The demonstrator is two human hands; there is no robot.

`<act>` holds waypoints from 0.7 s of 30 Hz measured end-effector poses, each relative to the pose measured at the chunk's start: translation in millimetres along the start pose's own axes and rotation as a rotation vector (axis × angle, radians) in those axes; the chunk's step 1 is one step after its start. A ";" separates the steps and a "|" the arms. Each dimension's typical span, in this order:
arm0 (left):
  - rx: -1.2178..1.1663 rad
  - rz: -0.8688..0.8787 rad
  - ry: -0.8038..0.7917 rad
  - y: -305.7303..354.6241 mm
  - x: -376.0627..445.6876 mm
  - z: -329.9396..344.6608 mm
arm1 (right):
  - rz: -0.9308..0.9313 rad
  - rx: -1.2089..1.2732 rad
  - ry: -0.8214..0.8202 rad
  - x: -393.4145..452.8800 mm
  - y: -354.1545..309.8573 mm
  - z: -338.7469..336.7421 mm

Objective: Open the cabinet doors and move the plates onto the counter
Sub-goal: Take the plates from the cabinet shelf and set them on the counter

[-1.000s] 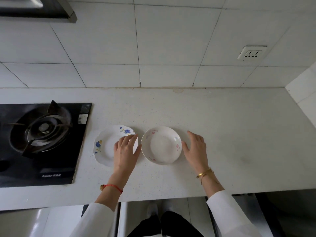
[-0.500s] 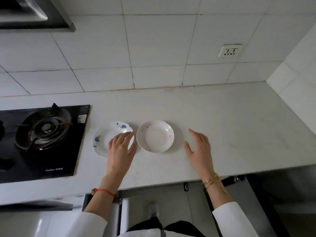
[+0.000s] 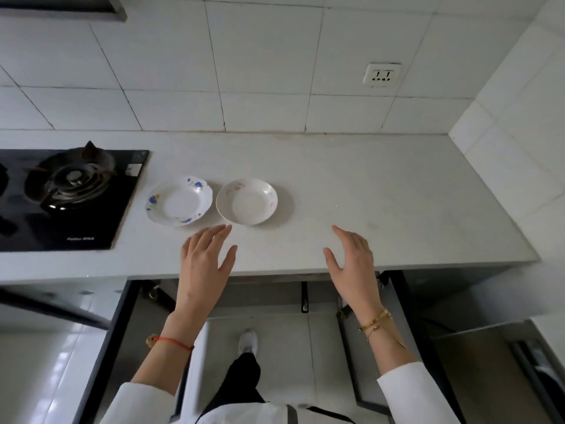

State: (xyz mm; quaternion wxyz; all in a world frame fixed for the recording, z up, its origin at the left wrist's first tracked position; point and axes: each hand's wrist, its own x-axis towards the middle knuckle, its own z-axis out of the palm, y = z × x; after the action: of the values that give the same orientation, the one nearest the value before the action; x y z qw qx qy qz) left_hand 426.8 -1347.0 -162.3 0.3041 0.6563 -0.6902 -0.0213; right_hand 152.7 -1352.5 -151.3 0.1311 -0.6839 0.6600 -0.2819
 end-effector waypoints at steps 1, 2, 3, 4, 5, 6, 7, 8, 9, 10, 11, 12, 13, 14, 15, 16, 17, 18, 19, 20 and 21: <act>-0.002 -0.003 -0.002 8.4 -12.5 -1.1 | -0.004 0.002 -0.009 -11.3 4.6 -6.4; -0.003 -0.006 -0.006 15.4 -23.0 -2.1 | -0.006 0.007 -0.016 -20.6 8.6 -11.8; 0.001 -0.008 -0.010 23.3 -34.6 -3.9 | -0.008 0.014 -0.024 -31.1 12.7 -17.9; 0.005 -0.012 -0.012 31.9 -47.2 -5.8 | -0.015 0.017 -0.027 -42.4 17.4 -24.3; 0.006 -0.018 -0.015 38.8 -58.2 -7.6 | -0.022 0.018 -0.025 -52.4 22.0 -29.4; 0.004 -0.026 -0.018 45.7 -69.5 -9.4 | -0.027 0.019 -0.023 -62.2 26.8 -34.3; 0.002 -0.031 -0.016 52.1 -79.5 -11.7 | -0.030 0.021 -0.023 -70.9 31.1 -38.8; 0.003 -0.033 -0.015 57.8 -88.8 -13.9 | -0.032 0.021 -0.025 -79.0 35.1 -42.3; 0.008 -0.034 -0.013 62.7 -97.3 -16.0 | -0.030 0.021 -0.030 -86.3 38.9 -45.0; 0.015 -0.036 -0.011 67.0 -105.0 -18.1 | -0.028 0.022 -0.036 -93.3 42.6 -47.1; 0.021 -0.040 -0.010 70.9 -112.1 -19.8 | -0.027 0.024 -0.042 -100.1 46.0 -48.5; 0.023 -0.049 -0.009 74.2 -118.1 -20.9 | -0.027 0.029 -0.044 -106.2 49.1 -49.3; 0.023 -0.058 -0.009 76.9 -123.7 -21.3 | -0.028 0.036 -0.044 -111.5 51.6 -49.3; 0.022 -0.065 -0.008 78.8 -128.6 -20.9 | -0.029 0.043 -0.042 -116.0 54.1 -48.5; 0.023 -0.067 -0.008 80.0 -133.5 -19.4 | -0.031 0.047 -0.045 -120.7 56.8 -47.1; 0.024 -0.068 -0.011 80.5 -136.9 -18.1 | -0.032 0.048 -0.051 -123.6 58.4 -45.5; 0.025 -0.070 -0.019 80.5 -139.3 -16.3 | -0.030 0.047 -0.061 -125.9 60.0 -44.0; 0.027 -0.074 -0.030 80.7 -142.3 -12.7 | -0.026 0.044 -0.071 -128.4 63.0 -42.0; 0.028 -0.080 -0.040 80.2 -144.9 -8.4 | -0.021 0.040 -0.079 -130.5 66.5 -39.5; 0.025 -0.084 -0.047 78.8 -147.1 -3.0 | -0.016 0.036 -0.084 -131.9 70.4 -36.7; 0.023 -0.086 -0.053 77.1 -148.5 3.3 | -0.011 0.034 -0.086 -132.4 74.7 -33.7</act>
State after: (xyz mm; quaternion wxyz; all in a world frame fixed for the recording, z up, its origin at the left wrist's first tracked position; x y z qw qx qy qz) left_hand 349.6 -1201.1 -190.1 0.2771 0.6880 -0.6694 -0.0437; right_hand 75.9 -1223.8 -193.4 0.1694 -0.6968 0.6451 -0.2639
